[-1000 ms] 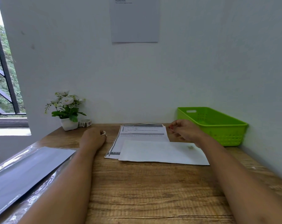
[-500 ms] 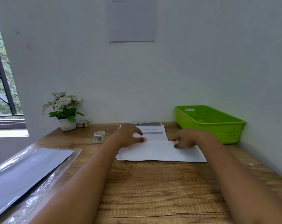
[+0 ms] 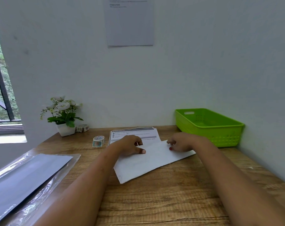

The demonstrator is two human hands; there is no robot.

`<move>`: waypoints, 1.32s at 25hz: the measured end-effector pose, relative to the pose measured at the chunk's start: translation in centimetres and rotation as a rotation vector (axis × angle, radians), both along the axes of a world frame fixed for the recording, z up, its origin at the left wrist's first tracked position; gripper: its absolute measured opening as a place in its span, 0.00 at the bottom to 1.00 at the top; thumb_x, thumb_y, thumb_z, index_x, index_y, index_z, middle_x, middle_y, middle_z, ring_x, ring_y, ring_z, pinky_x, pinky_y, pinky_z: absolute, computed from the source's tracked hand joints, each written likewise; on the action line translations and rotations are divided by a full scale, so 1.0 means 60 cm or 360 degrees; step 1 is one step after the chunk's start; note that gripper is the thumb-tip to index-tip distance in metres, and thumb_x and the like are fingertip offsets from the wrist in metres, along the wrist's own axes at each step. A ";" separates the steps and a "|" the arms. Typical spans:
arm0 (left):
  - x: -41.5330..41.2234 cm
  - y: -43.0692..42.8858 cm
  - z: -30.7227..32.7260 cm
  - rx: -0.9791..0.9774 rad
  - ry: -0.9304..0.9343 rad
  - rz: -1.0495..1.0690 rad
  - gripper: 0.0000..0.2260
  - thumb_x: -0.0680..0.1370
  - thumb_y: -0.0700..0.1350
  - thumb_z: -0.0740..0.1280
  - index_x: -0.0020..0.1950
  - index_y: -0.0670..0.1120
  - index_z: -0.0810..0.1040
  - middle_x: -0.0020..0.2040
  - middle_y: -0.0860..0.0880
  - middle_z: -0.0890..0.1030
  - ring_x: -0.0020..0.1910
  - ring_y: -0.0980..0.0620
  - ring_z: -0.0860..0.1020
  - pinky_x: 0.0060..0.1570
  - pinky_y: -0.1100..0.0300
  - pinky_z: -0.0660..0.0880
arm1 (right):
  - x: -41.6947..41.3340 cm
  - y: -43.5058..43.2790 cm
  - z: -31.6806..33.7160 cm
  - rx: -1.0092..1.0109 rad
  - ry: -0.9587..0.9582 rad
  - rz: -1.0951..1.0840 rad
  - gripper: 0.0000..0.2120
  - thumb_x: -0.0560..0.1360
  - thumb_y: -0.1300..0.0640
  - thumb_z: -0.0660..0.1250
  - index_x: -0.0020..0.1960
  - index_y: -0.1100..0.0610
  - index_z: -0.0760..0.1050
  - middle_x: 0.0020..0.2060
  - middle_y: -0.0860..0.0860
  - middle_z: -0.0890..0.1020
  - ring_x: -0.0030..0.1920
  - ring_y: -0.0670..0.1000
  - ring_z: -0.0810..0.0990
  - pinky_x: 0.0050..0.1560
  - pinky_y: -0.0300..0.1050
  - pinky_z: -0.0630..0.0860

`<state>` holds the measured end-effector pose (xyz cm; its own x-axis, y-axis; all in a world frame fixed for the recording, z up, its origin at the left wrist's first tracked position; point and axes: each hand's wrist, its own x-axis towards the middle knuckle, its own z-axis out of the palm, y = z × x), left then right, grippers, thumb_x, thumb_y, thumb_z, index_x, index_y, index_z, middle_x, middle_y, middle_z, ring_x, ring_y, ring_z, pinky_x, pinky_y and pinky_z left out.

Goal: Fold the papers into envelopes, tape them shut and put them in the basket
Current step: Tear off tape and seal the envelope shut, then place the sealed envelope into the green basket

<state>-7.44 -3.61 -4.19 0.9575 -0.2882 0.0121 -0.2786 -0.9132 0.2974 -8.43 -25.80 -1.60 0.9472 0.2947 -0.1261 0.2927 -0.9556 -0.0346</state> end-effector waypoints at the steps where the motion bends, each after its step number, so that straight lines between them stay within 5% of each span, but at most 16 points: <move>1: 0.001 0.003 -0.001 -0.0004 0.0001 -0.0001 0.16 0.76 0.55 0.66 0.59 0.48 0.74 0.61 0.47 0.75 0.52 0.52 0.71 0.52 0.60 0.66 | 0.000 0.002 -0.004 -0.0047 0.0001 0.0009 0.11 0.79 0.51 0.60 0.52 0.56 0.77 0.53 0.52 0.79 0.54 0.53 0.74 0.48 0.44 0.70; 3: 0.003 0.006 -0.003 -0.0025 0.0023 0.0014 0.14 0.77 0.54 0.66 0.57 0.48 0.74 0.59 0.47 0.76 0.49 0.53 0.70 0.51 0.60 0.65 | -0.002 0.009 -0.007 -0.0129 0.0028 -0.0017 0.15 0.79 0.48 0.58 0.37 0.54 0.69 0.44 0.51 0.75 0.49 0.53 0.72 0.41 0.43 0.66; 4: 0.003 0.005 -0.004 -0.0025 0.0035 0.0020 0.14 0.77 0.54 0.65 0.58 0.48 0.74 0.60 0.47 0.76 0.51 0.52 0.70 0.51 0.60 0.65 | -0.001 0.011 -0.009 -0.0172 0.0070 -0.0031 0.14 0.80 0.47 0.57 0.40 0.54 0.70 0.49 0.52 0.76 0.53 0.54 0.73 0.45 0.44 0.67; 6: 0.002 0.000 -0.004 0.0006 0.0046 0.0028 0.16 0.78 0.54 0.64 0.62 0.48 0.73 0.62 0.47 0.75 0.56 0.50 0.71 0.54 0.59 0.65 | 0.001 0.013 -0.013 -0.0234 0.0122 -0.0054 0.21 0.80 0.43 0.53 0.62 0.57 0.71 0.68 0.56 0.70 0.67 0.56 0.68 0.61 0.47 0.67; 8: 0.001 -0.004 -0.002 0.0007 0.0033 0.0046 0.17 0.79 0.53 0.63 0.65 0.49 0.71 0.65 0.47 0.73 0.61 0.48 0.71 0.57 0.58 0.64 | -0.002 0.013 -0.017 -0.0229 0.0145 -0.0093 0.30 0.80 0.40 0.49 0.76 0.56 0.55 0.77 0.54 0.57 0.76 0.57 0.55 0.73 0.51 0.56; 10: -0.001 -0.007 0.000 -0.0035 0.0012 0.0074 0.16 0.79 0.52 0.62 0.66 0.49 0.71 0.66 0.47 0.73 0.63 0.47 0.70 0.58 0.58 0.64 | -0.001 0.013 -0.025 -0.0164 0.0124 -0.0122 0.31 0.80 0.38 0.48 0.78 0.52 0.50 0.78 0.51 0.52 0.77 0.58 0.49 0.74 0.52 0.51; 14: -0.004 -0.008 0.008 -0.0132 -0.0044 0.0068 0.10 0.80 0.51 0.61 0.58 0.49 0.73 0.62 0.46 0.75 0.55 0.49 0.71 0.52 0.58 0.65 | 0.006 0.007 -0.034 0.0095 -0.0079 -0.0133 0.32 0.78 0.36 0.53 0.77 0.48 0.51 0.77 0.51 0.54 0.76 0.58 0.52 0.74 0.54 0.53; 20: -0.011 -0.009 0.044 -0.1461 -0.0132 0.0377 0.06 0.80 0.48 0.61 0.54 0.48 0.72 0.52 0.43 0.79 0.43 0.46 0.77 0.42 0.57 0.75 | 0.001 0.017 0.015 0.1031 -0.0930 -0.0191 0.37 0.76 0.41 0.61 0.78 0.50 0.47 0.75 0.54 0.60 0.74 0.56 0.58 0.73 0.54 0.57; 23: -0.014 -0.026 0.050 -0.1865 -0.0113 0.0565 0.08 0.82 0.48 0.57 0.59 0.49 0.68 0.56 0.41 0.78 0.45 0.45 0.77 0.42 0.54 0.76 | -0.034 0.045 0.039 0.1823 -0.0307 -0.0430 0.40 0.74 0.41 0.66 0.77 0.54 0.50 0.73 0.53 0.64 0.71 0.56 0.66 0.61 0.53 0.74; 26: -0.024 -0.055 0.046 -0.2028 -0.0139 0.0618 0.11 0.82 0.46 0.55 0.65 0.51 0.65 0.58 0.44 0.77 0.49 0.45 0.78 0.47 0.51 0.77 | -0.062 0.057 0.046 0.2102 0.0574 -0.0264 0.22 0.74 0.51 0.70 0.66 0.52 0.70 0.57 0.51 0.79 0.53 0.54 0.79 0.41 0.50 0.83; 29: -0.043 -0.085 0.051 -0.2166 0.0009 0.0464 0.16 0.83 0.48 0.54 0.71 0.51 0.62 0.56 0.48 0.76 0.48 0.47 0.78 0.45 0.52 0.79 | -0.057 0.019 0.063 0.2190 0.0486 -0.0257 0.18 0.74 0.67 0.68 0.59 0.52 0.71 0.48 0.50 0.79 0.44 0.49 0.79 0.29 0.39 0.80; 33: -0.073 -0.129 0.045 -0.2021 0.0142 0.0015 0.18 0.83 0.48 0.55 0.72 0.52 0.61 0.59 0.51 0.78 0.46 0.49 0.82 0.44 0.55 0.79 | -0.038 -0.095 0.080 0.2559 0.0014 -0.0579 0.14 0.75 0.69 0.65 0.59 0.60 0.73 0.39 0.52 0.77 0.30 0.45 0.79 0.23 0.31 0.75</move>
